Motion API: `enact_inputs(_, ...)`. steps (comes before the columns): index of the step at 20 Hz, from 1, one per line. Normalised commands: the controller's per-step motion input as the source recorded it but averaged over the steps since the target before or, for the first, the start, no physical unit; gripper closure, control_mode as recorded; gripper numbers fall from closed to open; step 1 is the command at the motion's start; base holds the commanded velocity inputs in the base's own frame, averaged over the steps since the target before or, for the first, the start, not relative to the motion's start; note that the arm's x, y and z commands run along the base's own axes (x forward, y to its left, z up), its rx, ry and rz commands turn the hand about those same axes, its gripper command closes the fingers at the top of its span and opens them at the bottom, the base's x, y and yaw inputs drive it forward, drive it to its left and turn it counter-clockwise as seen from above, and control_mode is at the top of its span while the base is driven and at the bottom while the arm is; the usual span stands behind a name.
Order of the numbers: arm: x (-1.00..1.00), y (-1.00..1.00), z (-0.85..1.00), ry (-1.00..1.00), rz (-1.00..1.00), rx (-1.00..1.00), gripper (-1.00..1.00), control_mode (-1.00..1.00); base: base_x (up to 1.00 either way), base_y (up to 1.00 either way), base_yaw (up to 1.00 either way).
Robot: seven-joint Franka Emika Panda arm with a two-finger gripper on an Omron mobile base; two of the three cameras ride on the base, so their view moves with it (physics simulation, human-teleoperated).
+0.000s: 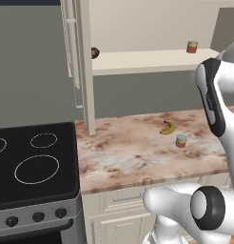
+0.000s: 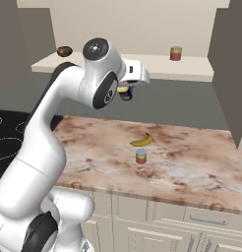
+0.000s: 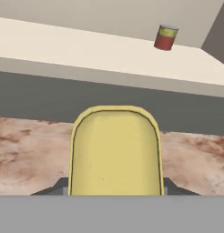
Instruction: Pick the cans from the counter and place them in their designated side in the cabinet.
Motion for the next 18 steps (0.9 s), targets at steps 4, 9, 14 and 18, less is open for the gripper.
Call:
enact_inputs(4, 0.02, -0.03, 0.21, -0.03, 0.0, 0.0, 1.0, -1.0, 0.0, 0.0, 0.0)
enact_inputs(9, 0.06, 0.0, 0.18, -0.04, 0.0, 0.0, 1.0, -1.0, 0.0, 0.0, 0.0)
enact_inputs(14, 0.14, 0.0, 0.12, -0.05, 0.0, 0.0, 1.0, -1.0, 0.0, 0.0, 0.0)
enact_inputs(18, 0.19, 0.0, 0.06, -0.04, 0.0, 0.0, 1.0, -1.0, 0.0, 0.0, 0.0)
